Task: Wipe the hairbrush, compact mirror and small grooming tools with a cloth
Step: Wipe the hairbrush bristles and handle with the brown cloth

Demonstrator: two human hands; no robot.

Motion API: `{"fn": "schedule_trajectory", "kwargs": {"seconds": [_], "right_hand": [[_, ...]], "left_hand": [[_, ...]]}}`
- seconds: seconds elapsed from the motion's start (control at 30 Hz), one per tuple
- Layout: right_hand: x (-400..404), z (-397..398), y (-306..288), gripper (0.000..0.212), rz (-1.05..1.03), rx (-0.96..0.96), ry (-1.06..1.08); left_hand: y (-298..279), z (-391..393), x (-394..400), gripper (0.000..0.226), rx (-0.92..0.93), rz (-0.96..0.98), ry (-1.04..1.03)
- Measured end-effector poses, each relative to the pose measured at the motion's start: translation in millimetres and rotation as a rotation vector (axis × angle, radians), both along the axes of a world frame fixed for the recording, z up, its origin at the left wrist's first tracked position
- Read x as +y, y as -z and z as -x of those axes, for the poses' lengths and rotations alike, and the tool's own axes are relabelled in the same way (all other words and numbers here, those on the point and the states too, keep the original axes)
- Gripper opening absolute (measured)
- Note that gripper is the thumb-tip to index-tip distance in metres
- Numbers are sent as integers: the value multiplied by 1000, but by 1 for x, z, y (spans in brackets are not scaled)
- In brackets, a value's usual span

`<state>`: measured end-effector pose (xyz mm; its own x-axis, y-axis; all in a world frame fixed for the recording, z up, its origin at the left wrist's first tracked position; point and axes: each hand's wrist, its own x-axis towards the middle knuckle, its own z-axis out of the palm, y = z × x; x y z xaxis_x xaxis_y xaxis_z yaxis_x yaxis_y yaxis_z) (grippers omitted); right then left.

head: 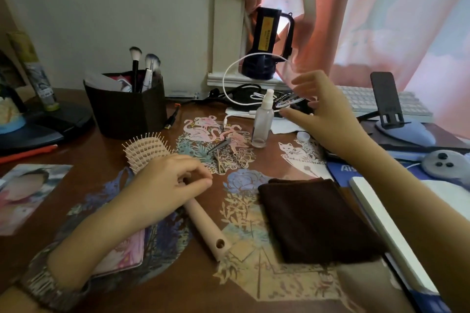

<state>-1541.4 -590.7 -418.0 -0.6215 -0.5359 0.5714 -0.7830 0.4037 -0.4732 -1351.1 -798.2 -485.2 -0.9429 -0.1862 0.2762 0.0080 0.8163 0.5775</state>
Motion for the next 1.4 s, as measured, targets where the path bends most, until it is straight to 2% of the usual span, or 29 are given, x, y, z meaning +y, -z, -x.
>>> {"fn": "schedule_trajectory", "kwargs": {"seconds": [0.23, 0.4, 0.57, 0.77, 0.97, 1.13, 1.4], "right_hand": [[46, -59, 32, 25, -206, -75, -50], [69, -83, 68, 38, -407, -128, -158], [86, -94, 79, 52, -453, -165, -288], [91, -96, 90, 44, -393, -138, -301], [83, -104, 95, 39, -293, -105, -207], [74, -110, 91, 34, -107, -172, -120], [65, -116, 83, 21, 29, -240, -78]], "left_hand": [[-2, -6, -2, 8, 36, 9, 10], [-8, -12, -8, 10, 38, -31, 2], [-15, -19, -13, 27, -55, -54, 103], [-15, -24, -23, 43, -107, -21, 182], [-8, -20, -26, 33, -108, 30, 208], [-3, -18, -24, 32, -83, -10, 214], [4, -9, -2, 22, -7, -5, 247]]}}
